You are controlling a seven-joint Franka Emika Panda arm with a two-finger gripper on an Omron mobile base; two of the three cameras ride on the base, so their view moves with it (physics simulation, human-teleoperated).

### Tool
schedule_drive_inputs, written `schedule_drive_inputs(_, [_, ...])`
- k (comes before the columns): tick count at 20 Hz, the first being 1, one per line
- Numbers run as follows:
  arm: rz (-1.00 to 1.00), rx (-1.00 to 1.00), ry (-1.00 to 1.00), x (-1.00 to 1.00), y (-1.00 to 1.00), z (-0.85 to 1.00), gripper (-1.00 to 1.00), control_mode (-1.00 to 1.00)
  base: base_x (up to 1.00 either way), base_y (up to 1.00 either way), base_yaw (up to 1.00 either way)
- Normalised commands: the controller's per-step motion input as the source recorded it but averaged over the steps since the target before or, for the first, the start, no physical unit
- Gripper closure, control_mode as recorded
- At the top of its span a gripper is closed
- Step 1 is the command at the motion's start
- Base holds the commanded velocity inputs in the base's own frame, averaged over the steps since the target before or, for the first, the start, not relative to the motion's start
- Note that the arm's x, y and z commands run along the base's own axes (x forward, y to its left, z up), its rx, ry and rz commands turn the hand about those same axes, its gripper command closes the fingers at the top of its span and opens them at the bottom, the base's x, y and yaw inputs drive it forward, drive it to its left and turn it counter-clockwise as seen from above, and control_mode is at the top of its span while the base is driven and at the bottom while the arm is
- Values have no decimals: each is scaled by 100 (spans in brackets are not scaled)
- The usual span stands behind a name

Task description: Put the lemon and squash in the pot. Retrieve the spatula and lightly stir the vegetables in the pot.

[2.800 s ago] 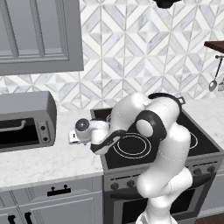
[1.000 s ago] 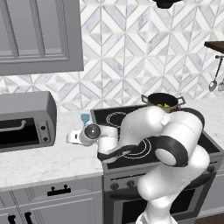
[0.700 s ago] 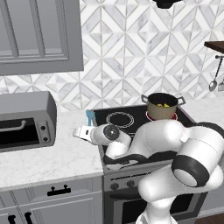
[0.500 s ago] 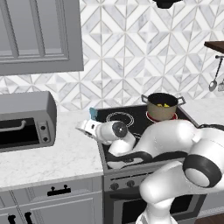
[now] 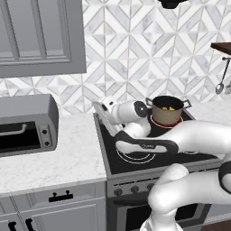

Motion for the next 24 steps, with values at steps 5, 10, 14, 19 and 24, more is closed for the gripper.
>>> schedule_drive_inputs(5, [-39, 40, 39, 5, -77, 100, 100, -100, 0, 0, 0])
schedule_drive_inputs(10, [-34, 33, 24, 23, -84, 93, 100, -100, 0, 0, 0])
schedule_drive_inputs(14, [-29, 13, 1, 50, -89, 38, 100, -100, 0, 0, 0])
schedule_drive_inputs(19, [-25, 10, 0, 49, -87, 2, 100, -100, 0, 0, 0])
schedule_drive_inputs(24, [-17, 18, 0, 41, -80, -6, 100, -100, 0, 0, 0])
